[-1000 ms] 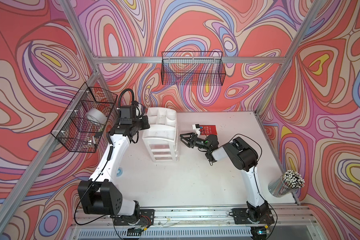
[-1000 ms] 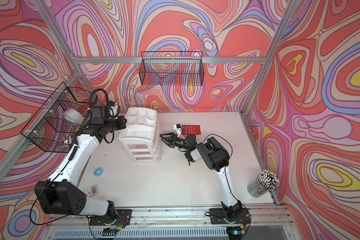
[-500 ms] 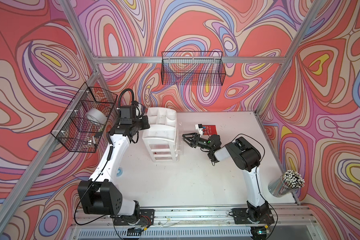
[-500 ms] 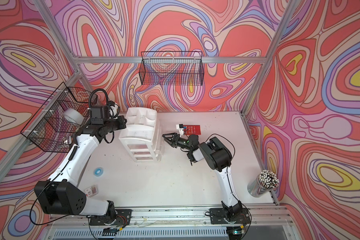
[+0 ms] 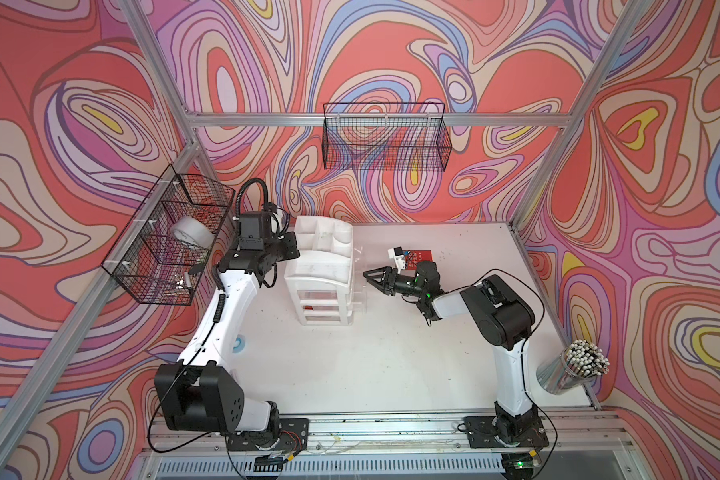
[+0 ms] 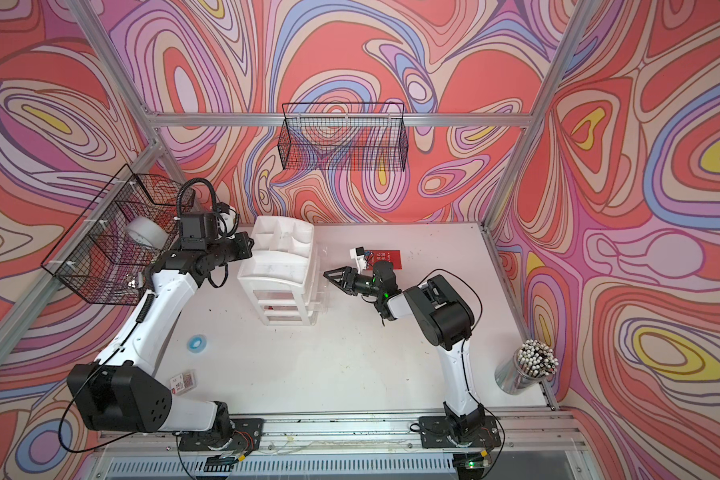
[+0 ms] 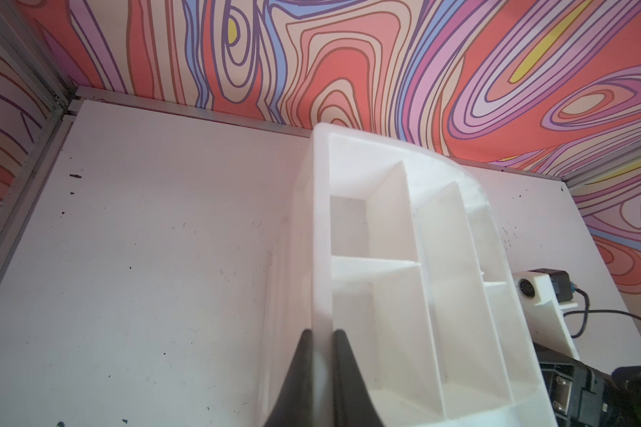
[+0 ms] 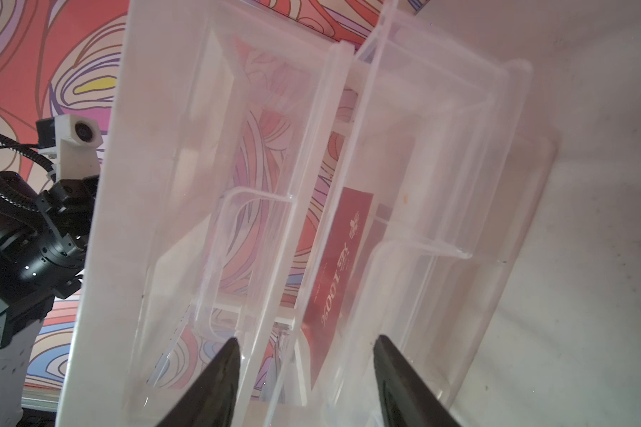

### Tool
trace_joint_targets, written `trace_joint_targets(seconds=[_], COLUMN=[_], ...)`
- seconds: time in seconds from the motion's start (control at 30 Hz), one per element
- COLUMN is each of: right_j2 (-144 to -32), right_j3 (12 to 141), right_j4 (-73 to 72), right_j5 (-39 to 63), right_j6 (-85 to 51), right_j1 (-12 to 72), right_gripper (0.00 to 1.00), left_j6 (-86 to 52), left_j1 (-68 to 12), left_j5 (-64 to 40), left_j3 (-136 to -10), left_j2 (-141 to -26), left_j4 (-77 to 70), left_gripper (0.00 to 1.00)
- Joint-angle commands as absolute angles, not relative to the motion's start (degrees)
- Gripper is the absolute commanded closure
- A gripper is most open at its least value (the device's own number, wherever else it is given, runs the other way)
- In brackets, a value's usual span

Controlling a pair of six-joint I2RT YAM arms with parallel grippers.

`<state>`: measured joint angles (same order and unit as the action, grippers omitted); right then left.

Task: Take the postcards out of the drawer
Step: Open the drawer in the storage box.

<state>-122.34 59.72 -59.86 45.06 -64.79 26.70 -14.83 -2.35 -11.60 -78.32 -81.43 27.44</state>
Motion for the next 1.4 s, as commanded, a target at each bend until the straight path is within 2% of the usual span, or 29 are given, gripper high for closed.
trace_joint_targets(seconds=[0.0,0.5,1.37], right_j2=[-121.6,-121.7,-118.9], right_j3=[61.0,61.7,57.8], right_j4=[-58.8,-56.1,-57.3], right_j5=[45.3,44.9,44.7], right_j6=[-63.2,-62.4,-62.3], right_j1=[27.2,27.7,26.2], right_gripper=[0.45,0.56,0.59], left_j6=[-14.4,-14.4,-14.1], left_j1=[-2.1,-2.1,-2.1], left_j5=[-10.9,-10.7,-8.8], left_j3=[-77.0,-76.7,-76.6], left_j2=[-80.5,-80.3,-80.0], left_j4=[28.9,28.7,29.2], left_gripper=[1.00,1.00,1.00])
